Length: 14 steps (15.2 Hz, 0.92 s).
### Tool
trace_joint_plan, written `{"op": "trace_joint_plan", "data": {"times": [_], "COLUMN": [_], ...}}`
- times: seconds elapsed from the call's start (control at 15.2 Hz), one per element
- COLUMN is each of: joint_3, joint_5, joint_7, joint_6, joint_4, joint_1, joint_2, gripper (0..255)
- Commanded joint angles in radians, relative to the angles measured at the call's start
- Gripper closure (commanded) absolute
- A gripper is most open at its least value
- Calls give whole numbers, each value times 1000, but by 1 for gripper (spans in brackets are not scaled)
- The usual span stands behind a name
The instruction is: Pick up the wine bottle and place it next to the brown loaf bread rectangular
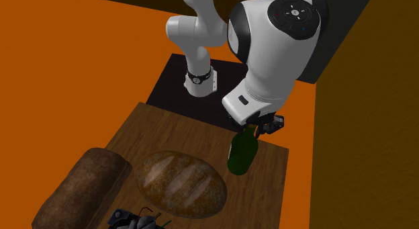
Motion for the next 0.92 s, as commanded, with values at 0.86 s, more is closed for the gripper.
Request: {"op": "trace_joint_plan", "data": {"times": [0.86], "joint_3": [-11], "joint_5": [3], "joint_7": [-3], "joint_6": [-96], "joint_4": [74], "joint_1": [-2], "joint_2": [-23], "gripper": [255]}}
